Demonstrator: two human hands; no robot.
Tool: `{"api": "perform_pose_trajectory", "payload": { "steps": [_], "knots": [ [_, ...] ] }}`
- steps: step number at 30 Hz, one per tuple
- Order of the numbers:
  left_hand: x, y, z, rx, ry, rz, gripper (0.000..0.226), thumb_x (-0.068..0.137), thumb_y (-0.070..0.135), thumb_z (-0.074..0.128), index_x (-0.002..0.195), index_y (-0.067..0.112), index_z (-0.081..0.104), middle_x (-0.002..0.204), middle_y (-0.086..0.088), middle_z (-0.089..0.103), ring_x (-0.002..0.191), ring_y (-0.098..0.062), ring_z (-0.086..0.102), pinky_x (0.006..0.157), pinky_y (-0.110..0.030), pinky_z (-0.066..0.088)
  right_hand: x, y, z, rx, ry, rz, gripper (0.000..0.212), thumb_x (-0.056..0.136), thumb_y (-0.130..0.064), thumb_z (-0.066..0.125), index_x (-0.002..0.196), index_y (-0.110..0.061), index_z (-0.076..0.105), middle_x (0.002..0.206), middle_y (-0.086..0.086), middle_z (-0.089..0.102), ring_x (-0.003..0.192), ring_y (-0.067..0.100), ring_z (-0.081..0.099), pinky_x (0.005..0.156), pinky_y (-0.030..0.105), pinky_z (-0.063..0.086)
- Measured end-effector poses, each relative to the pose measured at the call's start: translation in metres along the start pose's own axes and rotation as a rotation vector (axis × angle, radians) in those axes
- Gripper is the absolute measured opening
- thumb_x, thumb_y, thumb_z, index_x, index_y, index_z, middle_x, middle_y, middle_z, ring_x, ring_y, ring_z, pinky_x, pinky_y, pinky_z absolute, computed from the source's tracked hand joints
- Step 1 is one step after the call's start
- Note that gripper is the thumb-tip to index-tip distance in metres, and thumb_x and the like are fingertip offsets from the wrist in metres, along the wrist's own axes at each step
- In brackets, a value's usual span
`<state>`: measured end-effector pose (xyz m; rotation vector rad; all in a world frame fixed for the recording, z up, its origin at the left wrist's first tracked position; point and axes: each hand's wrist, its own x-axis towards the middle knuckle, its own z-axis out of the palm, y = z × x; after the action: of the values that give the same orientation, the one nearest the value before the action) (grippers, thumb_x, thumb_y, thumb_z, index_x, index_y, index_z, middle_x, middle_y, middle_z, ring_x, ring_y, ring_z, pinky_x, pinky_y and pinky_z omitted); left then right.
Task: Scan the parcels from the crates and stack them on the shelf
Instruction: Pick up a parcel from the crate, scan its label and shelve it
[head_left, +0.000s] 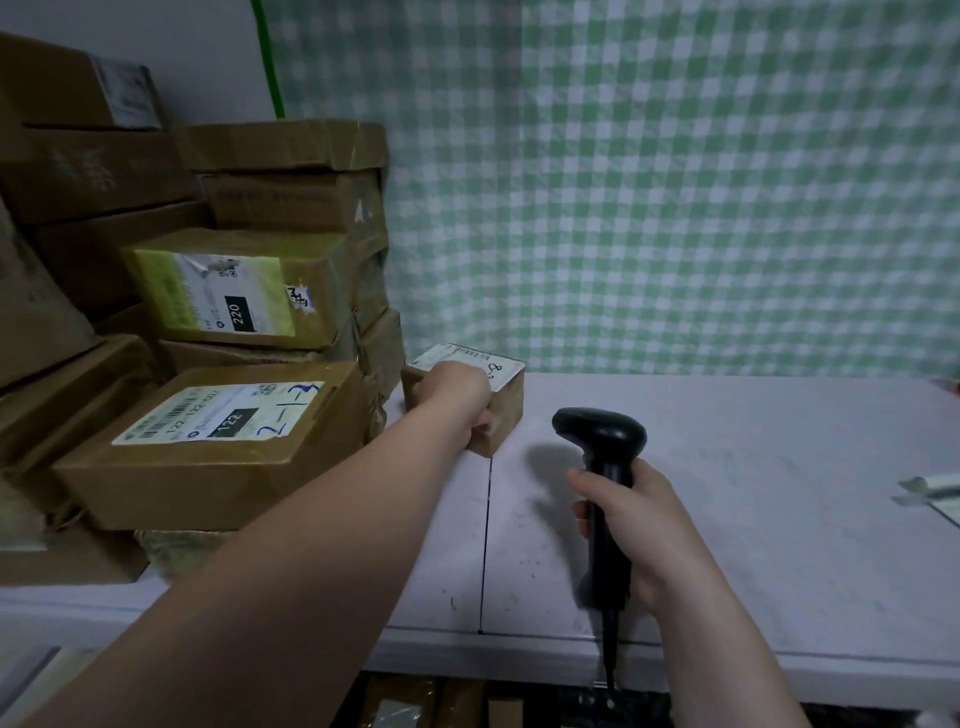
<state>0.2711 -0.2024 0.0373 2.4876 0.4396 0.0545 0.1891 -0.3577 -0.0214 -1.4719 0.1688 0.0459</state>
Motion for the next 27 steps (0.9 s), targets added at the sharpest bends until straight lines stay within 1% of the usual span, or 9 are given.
{"api": "perform_pose_trajectory", "payload": {
  "steps": [3, 6, 8, 10, 15, 22, 24, 26, 27],
  "knots": [
    [0.008, -0.006, 0.005, 0.082, 0.179, 0.057, 0.040, 0.092, 0.009, 0.048, 0.132, 0.009, 0.052, 0.137, -0.013, 0.049, 0.122, -0.028, 0.051, 0.094, -0.032, 0.043, 0.001, -0.002, -0.002, 0.004, 0.005, -0.002, 0.016, 0.084, -0.011, 0.069, 0.097, -0.006, 0.061, 0.075, 0.008, 0.058, 0.066, 0.021, 0.056, 0.067, 0.037, 0.046],
    [0.010, -0.013, 0.015, 0.205, 0.224, 0.221, 0.031, 0.090, 0.009, 0.050, 0.117, 0.017, 0.061, 0.120, -0.006, 0.061, 0.109, -0.026, 0.057, 0.073, -0.032, 0.043, 0.000, -0.005, -0.004, 0.003, -0.013, -0.006, 0.015, 0.085, -0.011, 0.068, 0.097, -0.006, 0.060, 0.075, 0.008, 0.057, 0.067, 0.021, 0.055, 0.065, 0.035, 0.046],
    [0.015, -0.015, 0.021, 0.214, 0.218, 0.252, 0.021, 0.091, 0.009, 0.049, 0.106, 0.015, 0.063, 0.110, -0.007, 0.065, 0.099, -0.026, 0.059, 0.068, -0.031, 0.040, -0.001, -0.007, -0.004, -0.005, -0.023, -0.007, 0.014, 0.086, -0.012, 0.068, 0.097, -0.008, 0.059, 0.076, 0.008, 0.057, 0.068, 0.020, 0.055, 0.065, 0.033, 0.047],
    [0.017, -0.014, 0.023, 0.183, 0.167, 0.254, 0.021, 0.090, 0.008, 0.048, 0.107, 0.012, 0.060, 0.114, -0.011, 0.064, 0.103, -0.028, 0.058, 0.074, -0.032, 0.044, -0.002, -0.008, -0.004, -0.010, -0.033, -0.008, 0.014, 0.086, -0.013, 0.068, 0.097, -0.009, 0.060, 0.077, 0.007, 0.058, 0.069, 0.020, 0.056, 0.066, 0.033, 0.048],
    [0.009, -0.012, 0.022, 0.122, 0.040, 0.245, 0.041, 0.088, 0.003, 0.049, 0.129, 0.009, 0.049, 0.128, -0.013, 0.056, 0.117, -0.031, 0.052, 0.097, -0.037, 0.045, -0.007, -0.008, -0.006, -0.048, -0.046, 0.005, 0.016, 0.087, -0.014, 0.067, 0.100, -0.009, 0.060, 0.078, 0.008, 0.059, 0.072, 0.021, 0.056, 0.070, 0.035, 0.048],
    [-0.045, -0.031, 0.006, -0.034, -0.002, 0.337, 0.041, 0.091, 0.007, 0.048, 0.130, 0.016, 0.060, 0.133, -0.004, 0.058, 0.121, -0.023, 0.053, 0.093, -0.025, 0.041, -0.031, -0.010, 0.004, -0.095, -0.089, -0.009, 0.015, 0.087, -0.019, 0.068, 0.098, -0.011, 0.063, 0.083, 0.006, 0.060, 0.072, 0.019, 0.058, 0.068, 0.034, 0.047],
    [-0.071, -0.046, 0.001, -0.219, -0.115, 0.268, 0.036, 0.090, 0.009, 0.053, 0.124, 0.016, 0.063, 0.119, -0.005, 0.064, 0.105, -0.021, 0.060, 0.084, -0.026, 0.046, -0.046, -0.012, 0.013, -0.063, -0.131, -0.004, 0.020, 0.089, -0.023, 0.066, 0.104, -0.012, 0.063, 0.085, 0.004, 0.061, 0.075, 0.017, 0.058, 0.069, 0.031, 0.046],
    [-0.105, -0.061, -0.006, -0.474, -0.351, 0.186, 0.036, 0.088, 0.007, 0.059, 0.124, 0.011, 0.061, 0.093, -0.007, 0.065, 0.083, -0.022, 0.062, 0.075, -0.034, 0.052, -0.065, -0.013, 0.025, 0.012, -0.185, 0.024, 0.026, 0.092, -0.026, 0.061, 0.115, -0.015, 0.060, 0.090, 0.002, 0.064, 0.082, 0.017, 0.062, 0.072, 0.031, 0.049],
    [-0.122, -0.069, -0.010, -0.565, -0.451, 0.157, 0.037, 0.089, 0.005, 0.060, 0.126, 0.011, 0.059, 0.087, -0.006, 0.064, 0.080, -0.020, 0.062, 0.075, -0.036, 0.053, -0.076, -0.013, 0.031, 0.059, -0.218, 0.045, 0.027, 0.094, -0.026, 0.059, 0.119, -0.017, 0.058, 0.095, 0.003, 0.067, 0.087, 0.019, 0.066, 0.074, 0.032, 0.051]
  ]
}}
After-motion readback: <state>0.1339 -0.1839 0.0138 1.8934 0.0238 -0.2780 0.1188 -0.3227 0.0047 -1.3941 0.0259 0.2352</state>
